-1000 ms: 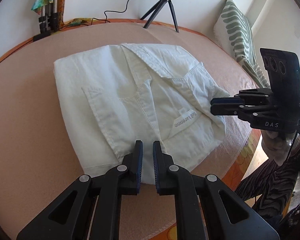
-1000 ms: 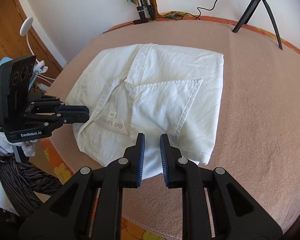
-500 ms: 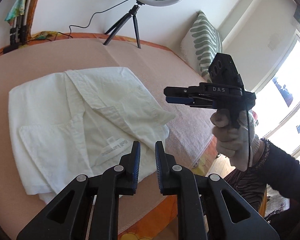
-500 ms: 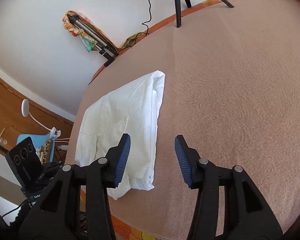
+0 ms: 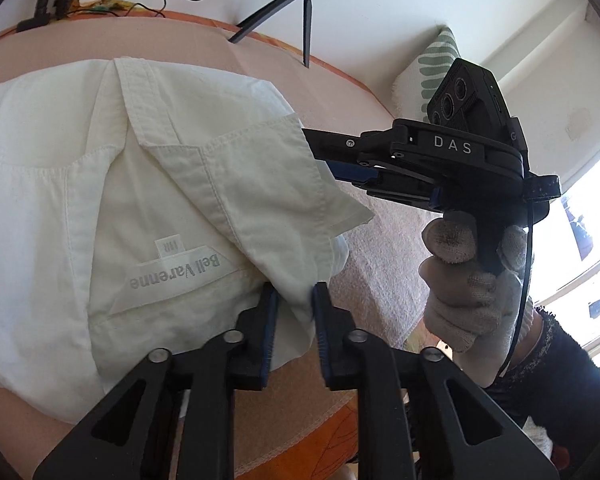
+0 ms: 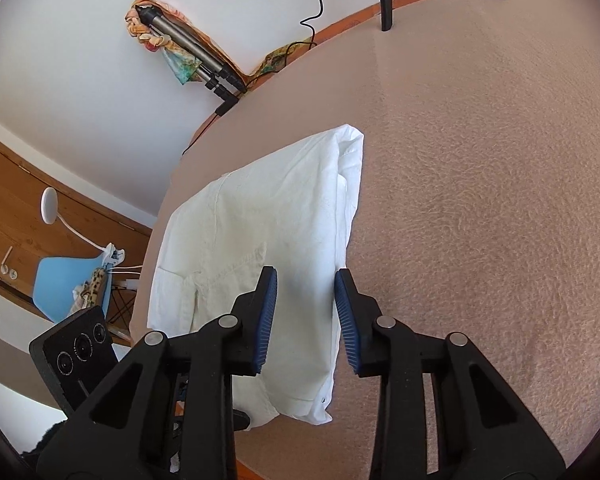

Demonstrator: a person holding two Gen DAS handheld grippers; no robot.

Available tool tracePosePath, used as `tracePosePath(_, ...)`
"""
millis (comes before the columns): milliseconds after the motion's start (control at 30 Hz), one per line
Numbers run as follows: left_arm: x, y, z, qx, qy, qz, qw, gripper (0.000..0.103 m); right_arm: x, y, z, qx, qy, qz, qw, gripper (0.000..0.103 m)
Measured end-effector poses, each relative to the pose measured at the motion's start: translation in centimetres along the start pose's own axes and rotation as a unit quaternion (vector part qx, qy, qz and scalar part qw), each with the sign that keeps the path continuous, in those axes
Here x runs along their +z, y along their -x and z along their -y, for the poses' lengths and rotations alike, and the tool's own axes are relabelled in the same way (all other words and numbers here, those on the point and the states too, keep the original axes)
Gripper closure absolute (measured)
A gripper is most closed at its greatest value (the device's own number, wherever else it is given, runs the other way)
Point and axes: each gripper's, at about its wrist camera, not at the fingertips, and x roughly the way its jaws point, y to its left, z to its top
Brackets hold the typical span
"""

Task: Fold small clothes

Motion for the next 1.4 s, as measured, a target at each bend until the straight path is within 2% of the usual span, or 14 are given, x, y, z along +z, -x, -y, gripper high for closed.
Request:
tracePosePath(100,0.2,0.7,0.1,-0.018,-0.004,0.004,0.9998,0.101,0.1,0.0,-0.3,-0.005,0.002,0.001,1.000,0.087)
tracePosePath(200,-0.1,2.0,0.1,-0.033,-0.007,0.002,0.9994,0.102,0.2,0.4,-0.6,-0.017,0.010,0.009,1.000,0.094)
tracePosePath(433,-1.9,1.2,-1.1,-0.016,-0.008,-0.026,0.9995,0.102,0.5,0.5,-0.8,-0.090,0.028,0.032,0.995,0.097)
tracePosePath(633,-2.1,4.5,0.6,-0.040,-0.037,-0.021,0.9983,0.096,-1.0,3.2,-3.6,-0.088,0.094,0.049,0.990,0.096)
tracePosePath(700,-2.1,6.6,0.5,-0.032,-0.047,-0.006,0.9983,0.093,-2.0,3.1,-4.7,-0.083,0.121,0.029,0.989,0.095)
tracePosePath(800,-1.2,9.7,-0.9,0.001,-0.048,0.024,0.9985,0.093,-3.8,1.5,-5.1,-0.143,0.167,-0.021,0.975,0.092)
tracePosePath(867,-0.3,11.4,-2.5,0.040,-0.045,0.049,0.9969,0.080,-4.3,0.9,-4.3,-0.160,0.167,-0.053,0.971,0.091)
tracePosePath(900,0.1,12.2,-3.5,0.057,-0.033,0.062,0.9959,0.060,-4.2,1.2,-4.1,-0.155,0.162,-0.055,0.973,0.091)
tracePosePath(933,0.6,12.8,-4.8,0.073,-0.014,0.079,0.9941,0.048,-4.0,1.9,-3.9,-0.145,0.155,-0.052,0.976,0.091)
tracePosePath(967,1.2,13.4,-6.0,0.080,0.003,0.097,0.9921,0.048,-3.6,2.5,-3.9,-0.134,0.150,-0.043,0.979,0.090)
tracePosePath(1067,3.4,14.1,-8.5,0.082,0.031,0.135,0.9870,0.050,-1.8,4.5,-4.3,-0.106,0.138,0.006,0.985,0.062)
tracePosePath(1233,7.6,12.0,-10.2,0.074,0.029,0.148,0.9858,0.056,1.6,4.1,-6.1,-0.076,0.143,0.046,0.986,0.062)
tracePosePath(1300,8.6,10.9,-11.4,0.069,0.036,0.143,0.9868,0.065,2.9,2.8,-6.8,-0.075,0.146,0.046,0.985,0.062)
tracePosePath(1400,9.6,8.8,-13.6,0.075,0.056,0.127,0.9875,0.066,4.4,0.4,-6.5,-0.056,0.129,0.037,0.989,0.062)
